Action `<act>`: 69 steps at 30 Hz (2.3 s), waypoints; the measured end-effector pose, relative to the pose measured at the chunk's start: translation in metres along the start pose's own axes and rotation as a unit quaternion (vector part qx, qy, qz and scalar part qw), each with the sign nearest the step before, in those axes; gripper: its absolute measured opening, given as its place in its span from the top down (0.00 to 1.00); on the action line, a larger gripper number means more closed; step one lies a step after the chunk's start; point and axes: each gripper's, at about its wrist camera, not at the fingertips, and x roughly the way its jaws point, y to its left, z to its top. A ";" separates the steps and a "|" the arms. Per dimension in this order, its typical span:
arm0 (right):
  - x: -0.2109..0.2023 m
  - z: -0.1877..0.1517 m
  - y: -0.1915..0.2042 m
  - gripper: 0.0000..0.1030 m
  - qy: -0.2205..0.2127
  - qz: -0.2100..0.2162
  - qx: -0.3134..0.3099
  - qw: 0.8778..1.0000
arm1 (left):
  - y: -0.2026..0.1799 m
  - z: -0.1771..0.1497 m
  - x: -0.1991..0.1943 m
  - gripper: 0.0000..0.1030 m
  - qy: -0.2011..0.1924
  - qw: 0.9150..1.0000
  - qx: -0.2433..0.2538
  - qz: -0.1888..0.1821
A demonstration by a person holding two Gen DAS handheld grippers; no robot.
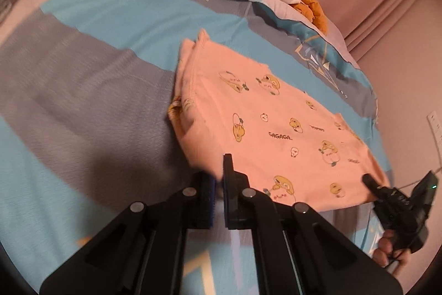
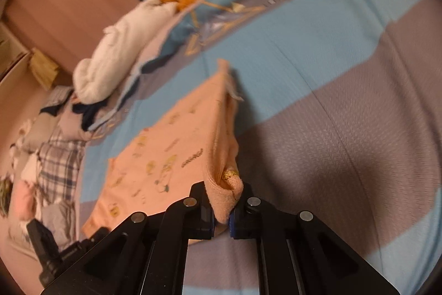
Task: Fold small clothes
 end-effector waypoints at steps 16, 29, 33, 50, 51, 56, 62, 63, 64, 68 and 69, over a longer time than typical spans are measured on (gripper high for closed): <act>-0.008 -0.026 -0.003 0.93 0.025 -0.044 -0.018 0.999 | 0.033 -0.017 -0.012 0.93 0.031 0.998 -0.040 -0.022; -0.002 -0.027 -0.005 0.93 0.033 -0.057 -0.015 0.998 | 0.051 0.007 0.041 0.60 0.052 0.991 -0.081 -0.089; 0.000 -0.026 -0.008 0.93 0.036 -0.058 -0.008 0.998 | 0.053 0.013 0.049 0.81 0.059 0.988 -0.103 -0.103; -0.023 -0.025 -0.019 0.93 0.011 -0.066 -0.007 0.998 | -0.001 -0.027 -0.026 0.89 0.031 0.993 -0.010 -0.110; -0.026 -0.026 -0.021 0.93 0.013 -0.063 -0.006 0.998 | 0.000 -0.030 -0.027 0.89 0.033 0.994 -0.009 -0.107; -0.038 -0.035 -0.024 0.93 0.021 -0.054 -0.001 0.998 | 0.004 -0.047 -0.029 0.89 0.052 0.995 -0.008 -0.083; -0.035 -0.042 -0.023 0.93 0.028 -0.063 -0.007 0.998 | 0.016 -0.058 -0.009 0.87 0.084 0.996 -0.014 -0.035; -0.032 -0.041 -0.023 0.93 0.031 -0.065 -0.005 0.997 | 0.018 -0.060 -0.003 0.87 0.092 0.995 -0.012 -0.028; -0.031 -0.041 -0.023 0.93 0.032 -0.065 -0.004 0.997 | 0.019 -0.061 0.000 0.85 0.098 0.995 -0.010 -0.022; -0.035 -0.037 -0.014 0.93 0.020 -0.064 -0.020 0.998 | 0.024 -0.060 -0.004 0.80 0.102 0.994 -0.018 -0.022; -0.037 -0.036 -0.010 0.93 0.013 -0.063 -0.032 0.997 | 0.025 -0.059 -0.007 0.80 0.100 0.995 -0.017 -0.021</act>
